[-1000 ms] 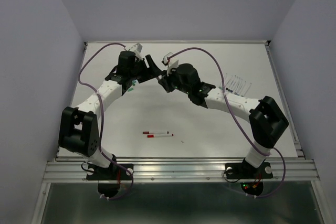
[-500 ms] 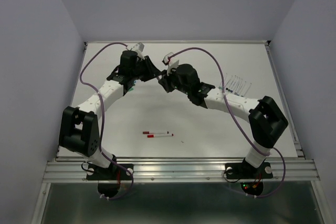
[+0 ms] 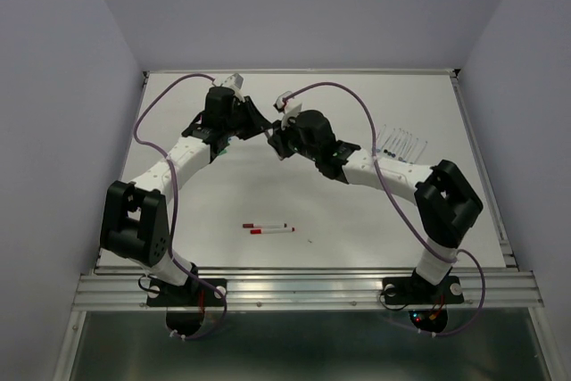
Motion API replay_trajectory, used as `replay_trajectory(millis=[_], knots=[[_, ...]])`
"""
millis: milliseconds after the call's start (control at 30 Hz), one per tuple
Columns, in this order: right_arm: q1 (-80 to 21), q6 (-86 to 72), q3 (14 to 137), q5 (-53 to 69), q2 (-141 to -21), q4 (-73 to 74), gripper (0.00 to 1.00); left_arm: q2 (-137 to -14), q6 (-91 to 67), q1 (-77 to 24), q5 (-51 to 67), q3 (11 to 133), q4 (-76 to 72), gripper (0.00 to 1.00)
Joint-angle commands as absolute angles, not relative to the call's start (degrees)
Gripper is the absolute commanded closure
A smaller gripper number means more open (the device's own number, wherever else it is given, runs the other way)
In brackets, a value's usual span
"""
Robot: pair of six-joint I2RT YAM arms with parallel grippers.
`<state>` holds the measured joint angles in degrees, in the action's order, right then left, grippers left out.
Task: Open the pen caps
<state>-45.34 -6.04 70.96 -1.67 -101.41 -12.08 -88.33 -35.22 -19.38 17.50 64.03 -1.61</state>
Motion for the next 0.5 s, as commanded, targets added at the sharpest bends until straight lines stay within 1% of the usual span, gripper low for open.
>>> replay_trajectory(millis=[0,233,467], knots=[[-44.91,-7.29,73.56,-3.52,-102.39,-11.69,0.99,-86.40,-34.98,-19.16,15.82,66.53,-3.08,1.00],[-44.91,-8.35,70.58,2.63,-101.34,-11.16,0.99,-84.90,-35.07,-18.46,6.78,67.23,-3.87,1.00],[-44.91,-13.43,59.18,9.66,-94.76,-9.14,0.99,-89.20,-35.59,-11.61,4.14,74.34,-2.11,1.00]])
